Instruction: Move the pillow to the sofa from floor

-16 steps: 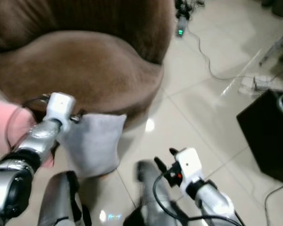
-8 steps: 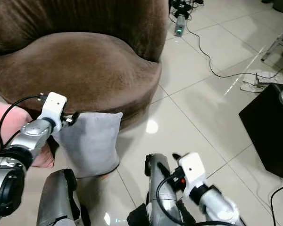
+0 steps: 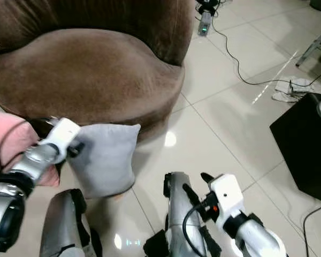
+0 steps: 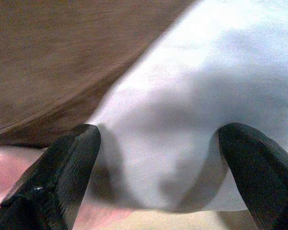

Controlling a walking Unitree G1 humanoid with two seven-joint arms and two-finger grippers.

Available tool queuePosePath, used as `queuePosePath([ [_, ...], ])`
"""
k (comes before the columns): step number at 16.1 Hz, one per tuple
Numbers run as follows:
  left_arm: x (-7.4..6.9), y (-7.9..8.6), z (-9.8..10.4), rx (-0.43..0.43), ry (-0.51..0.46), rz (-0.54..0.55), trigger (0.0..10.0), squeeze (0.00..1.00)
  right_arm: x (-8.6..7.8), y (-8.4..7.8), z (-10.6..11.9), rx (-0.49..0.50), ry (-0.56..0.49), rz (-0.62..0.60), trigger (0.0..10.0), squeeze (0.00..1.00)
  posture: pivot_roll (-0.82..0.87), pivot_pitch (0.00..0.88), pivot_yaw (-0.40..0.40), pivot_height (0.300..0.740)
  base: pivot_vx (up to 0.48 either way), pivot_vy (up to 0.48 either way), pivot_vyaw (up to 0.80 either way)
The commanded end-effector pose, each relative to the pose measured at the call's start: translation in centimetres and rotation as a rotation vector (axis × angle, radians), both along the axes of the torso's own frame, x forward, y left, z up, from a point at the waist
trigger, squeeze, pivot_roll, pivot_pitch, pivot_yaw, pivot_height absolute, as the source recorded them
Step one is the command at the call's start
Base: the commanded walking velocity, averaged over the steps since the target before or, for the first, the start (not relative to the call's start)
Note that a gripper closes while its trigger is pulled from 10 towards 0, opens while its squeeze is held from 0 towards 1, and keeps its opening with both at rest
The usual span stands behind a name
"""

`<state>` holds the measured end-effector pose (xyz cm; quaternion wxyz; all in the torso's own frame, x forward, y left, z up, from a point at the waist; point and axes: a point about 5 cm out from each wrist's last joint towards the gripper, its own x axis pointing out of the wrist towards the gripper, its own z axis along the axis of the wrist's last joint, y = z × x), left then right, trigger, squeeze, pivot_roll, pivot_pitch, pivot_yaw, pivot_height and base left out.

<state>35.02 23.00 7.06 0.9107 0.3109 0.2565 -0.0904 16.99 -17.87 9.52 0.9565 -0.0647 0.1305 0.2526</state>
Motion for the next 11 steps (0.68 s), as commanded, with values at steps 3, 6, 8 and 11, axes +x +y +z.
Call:
queuePosePath([
  [3, -0.8, -1.5, -1.8, 0.026, 0.055, -0.026, 10.0, 0.00, -1.6, -0.6, 0.6, -0.012, 0.029, -0.018, 10.0, 0.00, -0.48, 0.300, -0.117, 0.520, 0.000, 0.000, 0.00],
  [6, -1.1, -2.3, -2.5, 0.018, 0.064, -0.013, 0.0, 0.00, -2.4, -1.0, 1.1, -0.022, 0.046, -0.033, 10.0, 0.00, -0.51, 0.311, -0.132, 0.520, 0.000, 0.000, 0.00],
  [8, -1.4, -2.6, -3.0, -0.026, 0.066, 0.029, 0.0, 0.00, -2.9, -1.1, 1.2, -0.029, 0.062, -0.038, 10.0, 0.00, -0.52, 0.321, -0.140, 0.520, 0.000, 0.000, 0.00],
  [11, -1.9, -2.5, -3.6, -0.105, 0.046, 0.112, 0.0, 0.00, -3.3, -1.4, 1.3, -0.035, 0.081, -0.049, 10.0, 0.00, -0.52, 0.332, -0.147, 0.520, 0.000, 0.000, 0.00],
])
